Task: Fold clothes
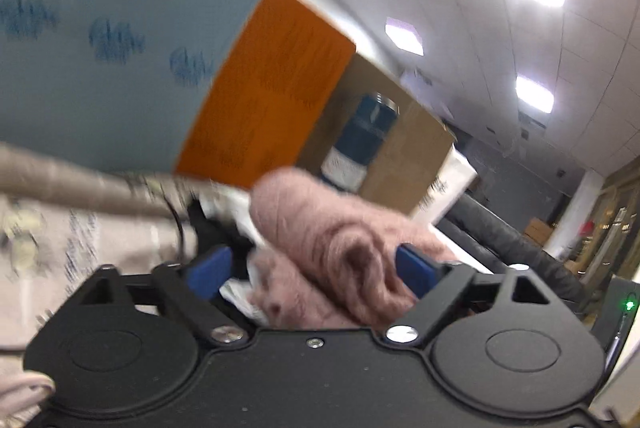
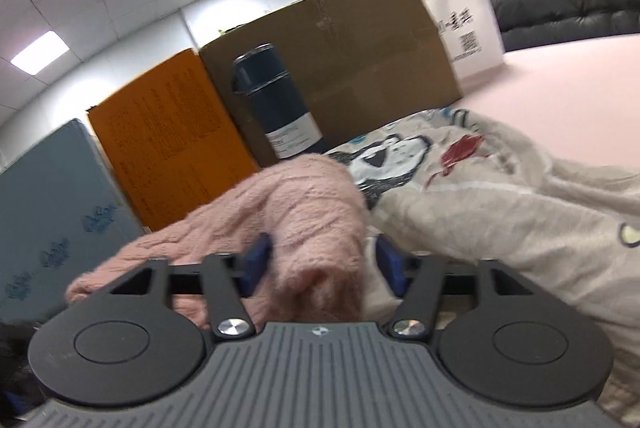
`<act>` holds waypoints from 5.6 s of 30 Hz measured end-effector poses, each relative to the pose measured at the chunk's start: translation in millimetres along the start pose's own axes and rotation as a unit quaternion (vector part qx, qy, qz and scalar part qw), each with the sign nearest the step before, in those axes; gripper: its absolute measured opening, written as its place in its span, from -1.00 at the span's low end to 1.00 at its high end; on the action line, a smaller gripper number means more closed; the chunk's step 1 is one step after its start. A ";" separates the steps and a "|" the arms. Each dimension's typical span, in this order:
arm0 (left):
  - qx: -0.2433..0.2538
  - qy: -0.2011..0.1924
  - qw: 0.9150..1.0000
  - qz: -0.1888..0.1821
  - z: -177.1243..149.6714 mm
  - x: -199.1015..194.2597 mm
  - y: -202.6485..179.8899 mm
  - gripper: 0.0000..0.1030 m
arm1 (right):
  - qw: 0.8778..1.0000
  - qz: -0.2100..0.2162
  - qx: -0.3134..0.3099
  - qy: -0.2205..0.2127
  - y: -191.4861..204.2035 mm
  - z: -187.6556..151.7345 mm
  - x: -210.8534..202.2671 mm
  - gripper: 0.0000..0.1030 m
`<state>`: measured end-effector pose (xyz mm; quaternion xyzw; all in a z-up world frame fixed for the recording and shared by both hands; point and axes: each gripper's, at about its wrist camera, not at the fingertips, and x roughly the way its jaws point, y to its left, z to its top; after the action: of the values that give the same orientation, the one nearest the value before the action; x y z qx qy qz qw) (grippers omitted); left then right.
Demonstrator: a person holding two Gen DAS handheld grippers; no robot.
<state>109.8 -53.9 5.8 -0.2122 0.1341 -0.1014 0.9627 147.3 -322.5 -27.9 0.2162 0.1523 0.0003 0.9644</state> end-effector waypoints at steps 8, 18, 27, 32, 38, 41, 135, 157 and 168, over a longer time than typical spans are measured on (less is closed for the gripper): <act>0.041 0.077 0.993 0.081 -9.6 22.0 2.1 1.00 | 0.996 -0.049 -0.070 0.006 15.4 -10.3 5.0 0.60; 0.038 0.019 0.996 0.074 0.9 -26.0 7.9 1.00 | 0.976 -0.018 -0.034 -0.212 12.9 -13.3 -52.0 0.84; 0.090 -0.041 0.989 0.109 11.9 -89.0 26.0 1.00 | 0.976 0.077 -0.072 -0.192 76.5 -35.6 -105.7 1.00; 0.131 -0.036 0.983 0.126 8.8 -115.8 42.6 1.00 | 0.992 0.100 -0.032 -0.068 112.8 -62.6 -123.4 1.00; 0.185 -0.046 0.972 0.139 -5.8 -144.7 59.2 1.00 | 0.998 0.068 -0.001 -0.012 138.5 -89.1 -145.3 1.00; 0.164 -0.053 0.975 0.137 -7.1 -148.1 69.4 1.00 | 0.999 0.046 -0.016 -0.014 145.9 -99.2 -152.1 1.00; 0.148 -0.037 0.975 0.162 -8.6 -150.3 75.6 1.00 | 0.995 -0.034 -0.090 -0.003 148.2 -109.9 -132.4 1.00; 0.153 -0.042 0.974 0.161 -8.4 -150.4 75.0 1.00 | 0.995 -0.035 -0.091 -0.001 148.5 -110.6 -132.0 1.00; 0.152 -0.043 0.974 0.164 -8.4 -151.3 75.1 1.00 | 0.995 -0.035 -0.091 0.000 148.6 -110.5 -131.4 1.00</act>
<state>-25.1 47.9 -1.8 -0.0423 0.1086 0.0480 0.9920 -0.8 -150.4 -22.4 0.1220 0.1592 -0.0193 0.9795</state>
